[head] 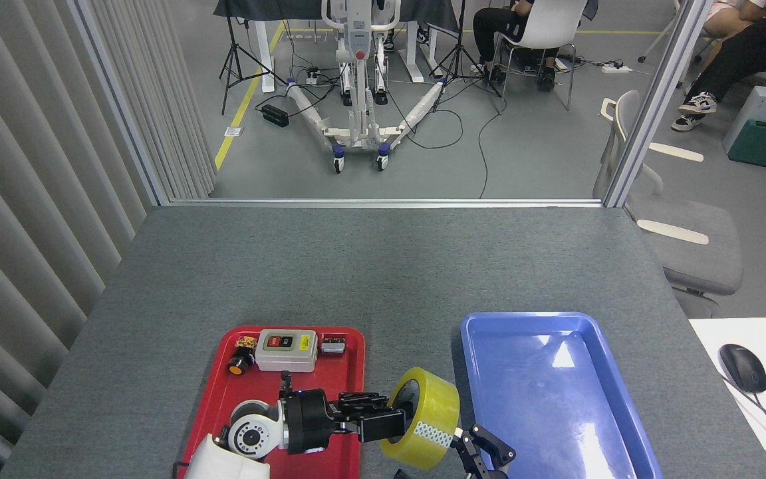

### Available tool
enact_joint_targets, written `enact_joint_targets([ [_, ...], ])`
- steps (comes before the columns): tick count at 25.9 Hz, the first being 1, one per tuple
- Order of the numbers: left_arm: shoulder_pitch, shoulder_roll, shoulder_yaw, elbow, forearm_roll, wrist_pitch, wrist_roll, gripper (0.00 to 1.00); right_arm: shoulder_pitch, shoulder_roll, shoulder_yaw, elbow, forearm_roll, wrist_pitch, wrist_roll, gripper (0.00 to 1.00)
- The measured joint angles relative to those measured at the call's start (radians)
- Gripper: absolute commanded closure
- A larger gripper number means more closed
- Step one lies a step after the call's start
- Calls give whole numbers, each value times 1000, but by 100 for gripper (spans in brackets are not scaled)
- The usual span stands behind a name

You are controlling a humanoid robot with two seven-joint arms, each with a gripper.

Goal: Place and move tape with both arms
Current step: 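Grasp the tape roll with the right gripper and release the left gripper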

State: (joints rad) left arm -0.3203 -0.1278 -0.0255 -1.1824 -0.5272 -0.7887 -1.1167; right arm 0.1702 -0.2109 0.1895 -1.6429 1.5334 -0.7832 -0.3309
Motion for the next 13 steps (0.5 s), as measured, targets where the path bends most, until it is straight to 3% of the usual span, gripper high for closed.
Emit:
enact_joint_targets([
  [3,3,-1,-1,-3,0,0,-3,100,0,1,1,1,1,0,16,94],
  [4,3,-1,-2,-5,0,0,-4,94,0,1,1,1,1,0,19,99],
  [7,4,-2,1,-12,0,0,-6,37,0,1,0,1,0,-6,21,100],
  [9,1,-3,11,-14,1,1,-4,8,-1,-1,-2,1,-1,-4,26,100],
  [10,0,-2,20,-14,1,4,5,0,-1,-3,-3,0,-2,-3,28,100],
  [13,-5,3,67,-15,10,12,61,0,-1,-6,-5,0,-4,-3,26,100],
])
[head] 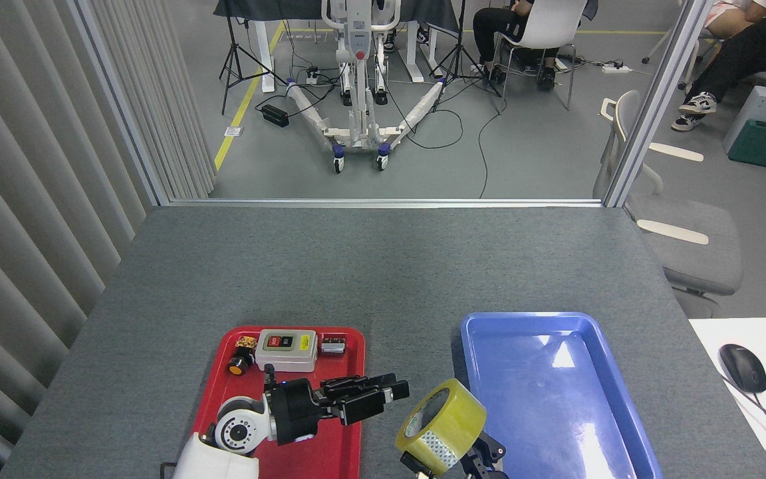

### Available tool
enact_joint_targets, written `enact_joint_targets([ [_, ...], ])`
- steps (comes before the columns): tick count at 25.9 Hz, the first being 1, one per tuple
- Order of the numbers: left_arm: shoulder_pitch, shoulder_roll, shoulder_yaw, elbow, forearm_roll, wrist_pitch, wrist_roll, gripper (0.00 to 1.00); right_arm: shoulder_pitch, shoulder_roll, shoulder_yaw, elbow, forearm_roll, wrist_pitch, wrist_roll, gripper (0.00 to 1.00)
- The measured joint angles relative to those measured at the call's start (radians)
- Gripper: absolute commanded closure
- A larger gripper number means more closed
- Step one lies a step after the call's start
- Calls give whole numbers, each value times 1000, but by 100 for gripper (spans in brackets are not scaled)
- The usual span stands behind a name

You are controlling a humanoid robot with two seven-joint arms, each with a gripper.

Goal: Place and move tape with both arms
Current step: 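Grasp the tape roll with the right gripper and release the left gripper, then lower the tape roll into the blue tray and open the right gripper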

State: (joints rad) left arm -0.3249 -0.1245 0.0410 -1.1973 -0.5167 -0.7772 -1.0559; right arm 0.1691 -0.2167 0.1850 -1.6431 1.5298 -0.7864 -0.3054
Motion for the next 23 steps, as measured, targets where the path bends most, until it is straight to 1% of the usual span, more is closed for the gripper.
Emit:
enact_joint_targets([
  [3,-1,14,31,-11,59,-4,52,0,-1,-5,-4,0,-1,0,-3,100],
  [5,8,34,38,-50,121,-8,82,0,-1,-8,-11,0,-3,3,-4,100],
  [6,19,51,40,-73,145,-8,106,1,-1,-10,-16,0,-4,15,-5,100],
  [8,49,99,42,-103,171,-9,196,1,-1,-19,-26,-1,-5,72,3,100],
  [10,86,158,41,-120,137,-9,357,1,-3,-28,-38,-1,-11,163,76,100],
  [11,109,185,40,-127,85,-9,459,1,-7,-33,-44,-1,-22,220,130,100],
  [13,151,225,29,-158,-78,0,677,1,-18,-41,-51,-2,-54,342,255,100],
  [14,172,242,13,-183,-173,28,788,1,-27,-43,-52,-2,-72,404,320,100],
  [15,198,253,-12,-219,-266,82,871,1,-41,-45,-54,-3,-91,469,388,100],
  [16,223,259,-37,-257,-352,162,937,0,-55,-47,-55,-4,-106,525,443,100],
  [18,270,266,-91,-333,-480,341,1018,1,-84,-48,-56,-6,-140,626,546,100],
  [20,299,271,-129,-379,-555,523,1056,1,-113,-49,-57,-7,-181,717,656,100],
  [22,313,274,-142,-398,-588,636,1070,1,-145,-53,-57,-7,-217,799,782,100],
  [23,317,276,-141,-406,-595,675,1072,1,-159,-54,-57,-7,-233,844,852,100],
])
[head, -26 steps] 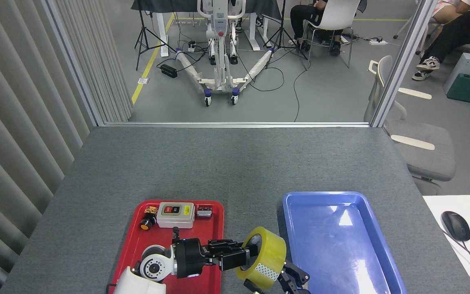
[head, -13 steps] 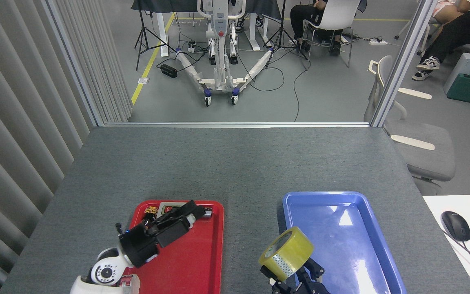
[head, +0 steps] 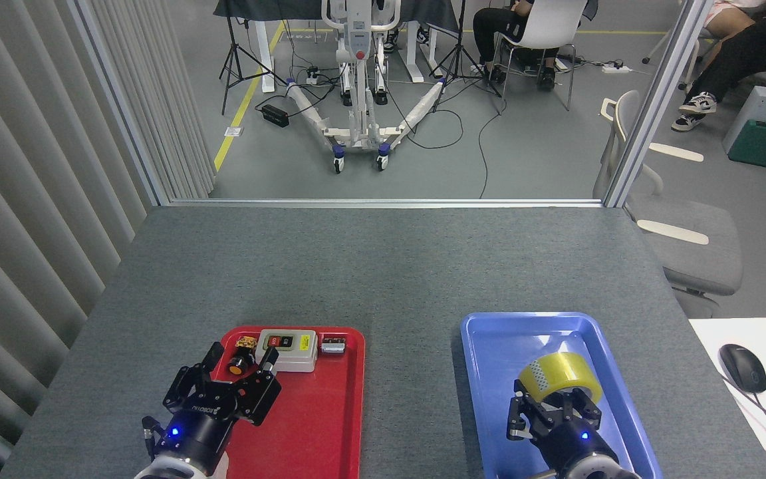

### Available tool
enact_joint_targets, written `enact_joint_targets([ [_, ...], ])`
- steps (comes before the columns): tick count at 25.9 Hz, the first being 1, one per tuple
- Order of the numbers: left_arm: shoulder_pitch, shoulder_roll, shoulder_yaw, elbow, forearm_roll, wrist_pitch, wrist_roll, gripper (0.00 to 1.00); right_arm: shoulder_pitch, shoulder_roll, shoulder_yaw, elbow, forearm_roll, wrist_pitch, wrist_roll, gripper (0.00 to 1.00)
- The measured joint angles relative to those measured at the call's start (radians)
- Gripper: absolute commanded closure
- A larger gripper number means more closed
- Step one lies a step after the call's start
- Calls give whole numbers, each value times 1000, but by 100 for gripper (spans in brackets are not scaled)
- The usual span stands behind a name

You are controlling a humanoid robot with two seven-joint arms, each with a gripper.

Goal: Place and move tape with both arms
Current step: 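Lower the tape roll into the blue tray and open the right gripper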

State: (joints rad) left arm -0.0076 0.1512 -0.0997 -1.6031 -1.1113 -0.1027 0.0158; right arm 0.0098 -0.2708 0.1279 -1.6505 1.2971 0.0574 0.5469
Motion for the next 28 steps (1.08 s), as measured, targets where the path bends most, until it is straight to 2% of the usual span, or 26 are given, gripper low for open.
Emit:
enact_joint_targets([
  [5,9,1,8,-26,1,70,13,1,-60,-3,1,-1,-35,151,249,100],
  [6,10,1,9,-22,1,76,18,1,-70,-5,1,-2,-38,162,286,95],
  [7,10,0,7,-16,1,78,24,1,-78,-10,0,-2,-41,171,320,87],
  [9,11,-2,3,-8,-1,79,39,0,-93,-22,-1,-1,-44,183,374,59],
  [10,11,-2,0,-6,-2,80,45,0,-98,-27,-2,-1,-45,186,389,50],
  [11,11,-3,-2,-5,-2,80,52,0,-103,-31,-3,0,-45,188,397,36],
  [13,11,-3,-3,-5,-3,80,62,0,-111,-35,-5,3,-45,192,409,1],
  [23,14,-10,-1,-13,-7,80,206,0,-114,-36,-22,7,-44,184,408,0],
  [25,16,-11,-1,-6,-7,80,209,0,-108,-36,-26,3,-42,174,355,0],
  [28,17,-11,0,1,-7,80,210,0,-82,-36,-48,2,-39,130,176,0],
])
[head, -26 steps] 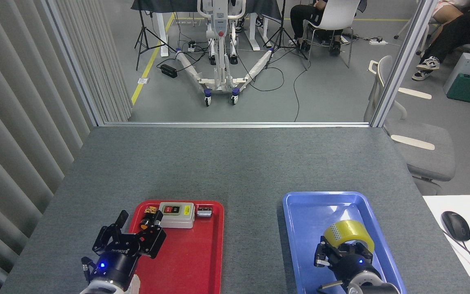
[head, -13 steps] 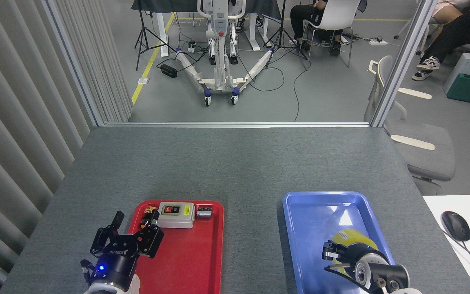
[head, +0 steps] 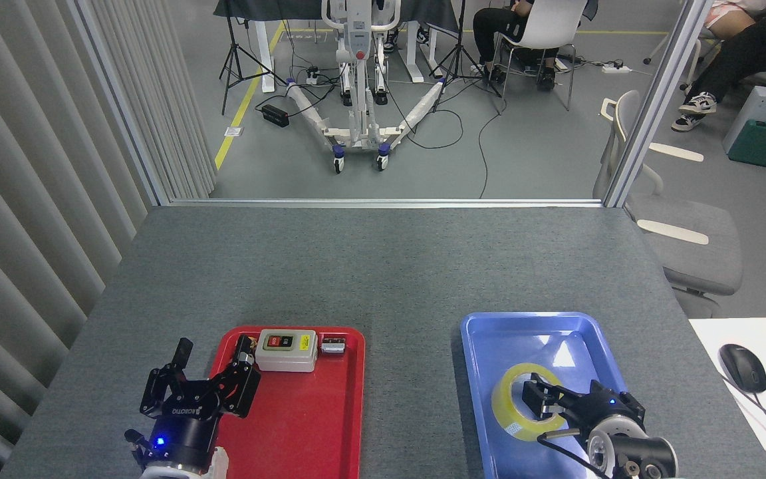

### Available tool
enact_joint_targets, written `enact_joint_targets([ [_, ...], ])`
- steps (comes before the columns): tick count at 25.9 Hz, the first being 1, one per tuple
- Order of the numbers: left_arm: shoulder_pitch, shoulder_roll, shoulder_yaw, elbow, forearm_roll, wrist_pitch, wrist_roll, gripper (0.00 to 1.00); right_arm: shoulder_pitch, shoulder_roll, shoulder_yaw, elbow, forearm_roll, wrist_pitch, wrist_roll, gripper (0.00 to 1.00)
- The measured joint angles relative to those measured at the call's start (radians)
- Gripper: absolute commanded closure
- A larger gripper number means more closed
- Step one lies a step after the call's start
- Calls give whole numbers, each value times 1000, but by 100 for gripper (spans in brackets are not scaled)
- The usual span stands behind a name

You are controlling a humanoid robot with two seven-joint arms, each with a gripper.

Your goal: Place and move tape with both arms

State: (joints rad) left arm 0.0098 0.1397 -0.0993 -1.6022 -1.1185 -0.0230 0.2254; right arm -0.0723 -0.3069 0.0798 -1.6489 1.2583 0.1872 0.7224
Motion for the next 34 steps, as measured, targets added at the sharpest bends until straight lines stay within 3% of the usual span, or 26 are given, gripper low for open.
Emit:
enact_joint_targets([
  [6,1,0,13,6,6,-29,0,0,96,1,-89,4,22,-140,-484,0],
  [10,1,0,30,18,11,-54,9,0,146,16,-129,6,67,-167,-653,0],
  [19,0,2,36,33,18,-64,2,0,176,27,-155,7,100,-169,-723,0],
  [34,-9,2,36,66,11,-103,-7,0,186,23,-124,6,92,-172,-725,0],
])
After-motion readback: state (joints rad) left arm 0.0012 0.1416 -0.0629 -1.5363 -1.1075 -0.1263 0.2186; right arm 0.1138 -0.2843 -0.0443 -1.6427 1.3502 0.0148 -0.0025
